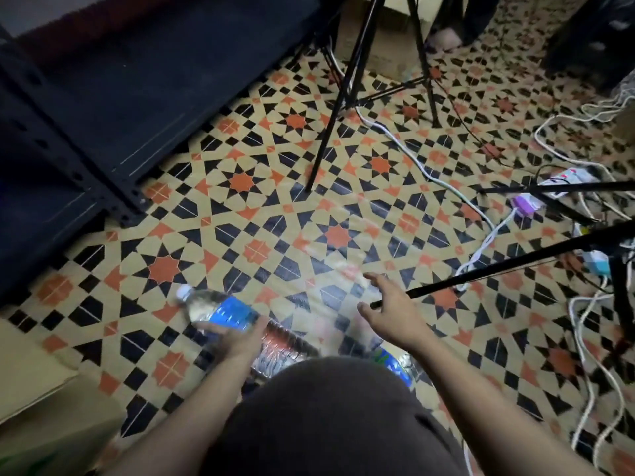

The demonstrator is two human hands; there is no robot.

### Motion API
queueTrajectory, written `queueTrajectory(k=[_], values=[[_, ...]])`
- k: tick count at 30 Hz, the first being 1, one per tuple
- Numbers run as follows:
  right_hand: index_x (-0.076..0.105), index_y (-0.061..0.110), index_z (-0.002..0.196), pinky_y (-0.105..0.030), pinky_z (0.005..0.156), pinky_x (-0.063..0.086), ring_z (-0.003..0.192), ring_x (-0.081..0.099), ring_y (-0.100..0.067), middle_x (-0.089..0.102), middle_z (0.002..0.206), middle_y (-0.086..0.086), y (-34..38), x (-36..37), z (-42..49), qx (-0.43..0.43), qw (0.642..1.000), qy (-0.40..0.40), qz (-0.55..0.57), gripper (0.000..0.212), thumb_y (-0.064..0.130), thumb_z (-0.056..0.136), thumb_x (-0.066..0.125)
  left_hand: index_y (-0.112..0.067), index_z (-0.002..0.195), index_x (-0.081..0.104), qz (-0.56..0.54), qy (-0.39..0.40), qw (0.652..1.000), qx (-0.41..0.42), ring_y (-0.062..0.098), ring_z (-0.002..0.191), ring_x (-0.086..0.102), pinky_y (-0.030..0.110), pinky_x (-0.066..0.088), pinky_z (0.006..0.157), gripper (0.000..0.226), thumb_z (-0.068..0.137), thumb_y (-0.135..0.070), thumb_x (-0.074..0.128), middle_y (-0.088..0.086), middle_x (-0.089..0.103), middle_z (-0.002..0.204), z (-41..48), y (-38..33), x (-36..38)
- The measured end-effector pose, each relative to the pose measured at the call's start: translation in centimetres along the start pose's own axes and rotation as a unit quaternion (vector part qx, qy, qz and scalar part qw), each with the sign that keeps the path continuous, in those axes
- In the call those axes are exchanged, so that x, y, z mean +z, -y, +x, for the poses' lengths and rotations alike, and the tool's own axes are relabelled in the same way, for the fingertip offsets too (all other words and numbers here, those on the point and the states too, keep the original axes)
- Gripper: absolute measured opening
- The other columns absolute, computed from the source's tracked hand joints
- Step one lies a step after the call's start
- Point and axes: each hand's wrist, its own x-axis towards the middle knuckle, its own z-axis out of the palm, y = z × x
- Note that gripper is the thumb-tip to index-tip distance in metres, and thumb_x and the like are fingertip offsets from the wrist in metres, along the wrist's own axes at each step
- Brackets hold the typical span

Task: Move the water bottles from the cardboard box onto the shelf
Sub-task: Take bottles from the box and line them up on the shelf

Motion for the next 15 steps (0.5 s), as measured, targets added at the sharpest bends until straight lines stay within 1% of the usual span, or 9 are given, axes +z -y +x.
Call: queueTrajectory(k=[1, 2, 4, 5, 6, 8, 11, 13, 15], values=[[0.036, 0.022, 0.145, -0.029, 0.103, 0.034, 0.131, 0.043, -0.019, 0.042, 0.147, -0.004, -0.5, 0.0, -0.1, 0.012, 1.000, 0.006, 0.003, 0.058, 0.027, 0.093, 0.060, 0.002, 0.152, 0.026, 0.026, -0.005, 0.999, 0.024, 0.040, 0.133, 0.042, 0.046, 0.038, 0.109, 0.107, 0.080, -0.071, 0.058, 0.024, 0.039, 0.148, 0.1, -0.6, 0.0], [0.036, 0.022, 0.146, -0.027, 0.099, 0.034, 0.127, 0.046, -0.019, 0.042, 0.146, -0.005, -1.1, 0.2, -0.1, 0.022, 1.000, 0.012, 0.009, 0.059, 0.026, 0.092, 0.061, -0.003, 0.156, 0.013, 0.032, -0.011, 0.998, 0.053, 0.041, 0.135, 0.040, 0.048, 0.037, 0.110, 0.116, 0.076, -0.070, 0.064, 0.024, 0.033, 0.152, 0.2, -1.1, -0.1], [0.034, 0.023, 0.147, -0.028, 0.100, 0.035, 0.127, 0.046, -0.019, 0.041, 0.147, -0.006, -2.3, 0.4, -0.4, 0.044, 0.998, 0.034, 0.019, 0.063, 0.028, 0.090, 0.063, -0.014, 0.156, -0.014, 0.040, -0.013, 0.994, 0.102, 0.041, 0.140, 0.033, 0.048, 0.034, 0.110, 0.121, 0.081, -0.049, 0.074, 0.022, 0.018, 0.159, 0.2, -2.2, -0.1], [0.033, 0.024, 0.147, -0.032, 0.104, 0.035, 0.131, 0.044, -0.020, 0.039, 0.149, -0.005, -3.0, 0.6, -0.5, 0.064, 0.997, 0.046, 0.025, 0.067, 0.032, 0.088, 0.065, -0.017, 0.154, -0.020, 0.052, -0.008, 0.991, 0.127, 0.040, 0.142, 0.030, 0.047, 0.033, 0.110, 0.120, 0.084, -0.041, 0.074, 0.022, 0.013, 0.160, 0.1, -2.7, 0.0], [0.033, 0.027, 0.146, -0.036, 0.108, 0.036, 0.134, 0.040, -0.023, 0.036, 0.150, -0.005, -3.6, 0.9, -0.6, 0.090, 0.994, 0.048, 0.037, 0.073, 0.038, 0.083, 0.067, -0.020, 0.154, -0.022, 0.064, -0.002, 0.987, 0.147, 0.040, 0.142, 0.030, 0.046, 0.034, 0.110, 0.120, 0.085, -0.037, 0.075, 0.022, 0.012, 0.161, -0.2, -3.0, 0.1], [0.034, 0.028, 0.144, -0.044, 0.110, 0.035, 0.139, 0.035, -0.029, 0.033, 0.152, -0.006, -4.5, 1.7, -0.8, 0.167, 0.984, 0.005, 0.062, 0.082, 0.052, 0.075, 0.069, -0.024, 0.154, -0.022, 0.079, 0.002, 0.982, 0.169, 0.040, 0.138, 0.035, 0.044, 0.036, 0.108, 0.121, 0.084, -0.034, 0.076, 0.023, 0.010, 0.160, -0.1, -3.3, 0.7], [0.015, 0.022, 0.153, -0.047, 0.111, 0.030, 0.139, 0.029, -0.037, 0.030, 0.151, -0.018, -4.7, 3.6, -1.5, 0.291, 0.953, -0.075, 0.050, 0.098, 0.051, 0.078, 0.072, -0.026, 0.154, -0.021, 0.094, 0.003, 0.978, 0.188, 0.038, 0.134, 0.039, 0.043, 0.037, 0.106, 0.120, 0.084, -0.034, 0.076, 0.022, 0.015, 0.156, 0.1, -3.2, 1.1], [0.008, 0.023, 0.154, -0.048, 0.112, 0.026, 0.142, 0.020, -0.039, 0.021, 0.153, -0.021, -4.3, 5.0, -2.1, 0.334, 0.938, -0.086, 0.041, 0.107, 0.052, 0.076, 0.075, -0.027, 0.154, -0.022, 0.101, 0.003, 0.973, 0.209, 0.039, 0.131, 0.041, 0.043, 0.038, 0.104, 0.119, 0.084, -0.036, 0.075, 0.022, 0.018, 0.152, 0.1, -3.1, 1.5], [0.003, 0.028, 0.153, -0.051, 0.112, 0.028, 0.141, 0.018, -0.041, 0.013, 0.155, -0.018, -4.4, 6.2, -2.2, 0.373, 0.921, -0.093, 0.060, 0.114, 0.053, 0.071, 0.079, -0.028, 0.153, -0.023, 0.123, 0.003, 0.966, 0.227, 0.041, 0.129, 0.042, 0.044, 0.040, 0.103, 0.118, 0.085, -0.038, 0.073, 0.023, 0.016, 0.153, 0.2, -3.1, 2.0]])
